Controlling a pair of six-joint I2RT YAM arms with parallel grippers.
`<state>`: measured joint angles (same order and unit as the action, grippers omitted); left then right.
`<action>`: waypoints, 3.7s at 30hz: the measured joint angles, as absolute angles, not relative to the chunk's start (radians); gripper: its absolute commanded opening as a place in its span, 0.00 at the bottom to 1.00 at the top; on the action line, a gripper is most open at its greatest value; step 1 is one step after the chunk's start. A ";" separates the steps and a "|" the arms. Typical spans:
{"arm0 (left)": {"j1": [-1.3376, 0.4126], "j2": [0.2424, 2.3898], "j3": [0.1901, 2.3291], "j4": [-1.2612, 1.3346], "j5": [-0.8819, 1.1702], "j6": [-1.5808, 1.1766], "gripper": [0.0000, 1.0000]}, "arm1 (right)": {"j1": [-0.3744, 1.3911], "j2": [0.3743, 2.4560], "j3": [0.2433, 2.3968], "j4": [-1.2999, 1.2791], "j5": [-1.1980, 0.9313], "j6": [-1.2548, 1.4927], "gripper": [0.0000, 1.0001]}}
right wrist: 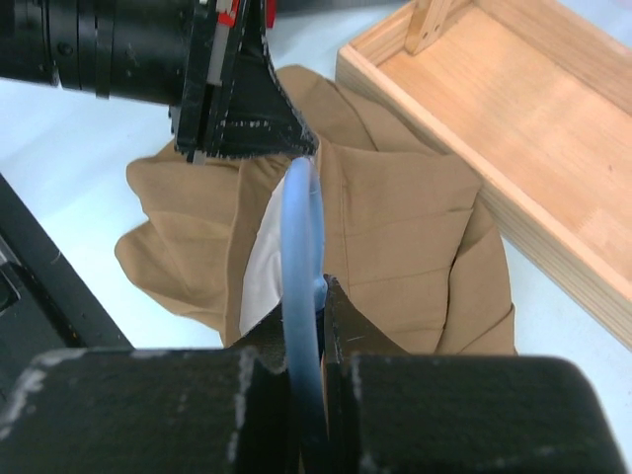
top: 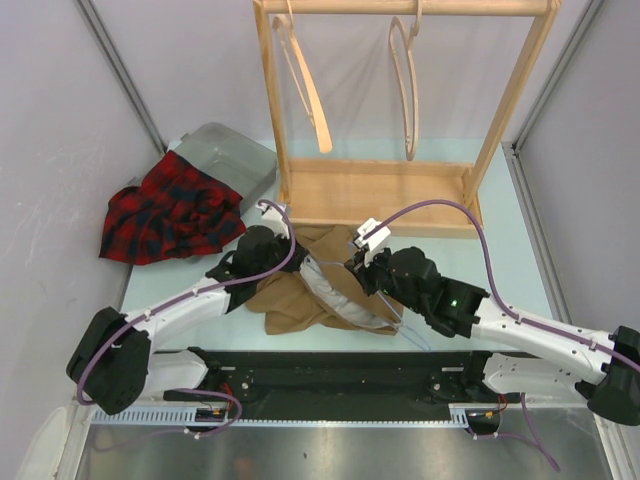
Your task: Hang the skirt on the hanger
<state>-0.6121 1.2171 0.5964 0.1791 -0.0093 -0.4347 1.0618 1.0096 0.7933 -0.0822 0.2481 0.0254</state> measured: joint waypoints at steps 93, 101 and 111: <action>-0.590 1.115 0.812 -0.139 -0.171 -0.356 0.00 | 1.083 0.918 0.762 0.086 0.197 0.025 0.00; -0.562 1.119 0.833 -0.160 -0.068 -0.355 0.00 | 1.084 0.932 0.762 0.106 0.192 0.013 0.00; -0.531 1.151 0.847 -0.168 0.116 -0.311 0.00 | 1.085 1.035 0.765 0.227 0.178 0.003 0.00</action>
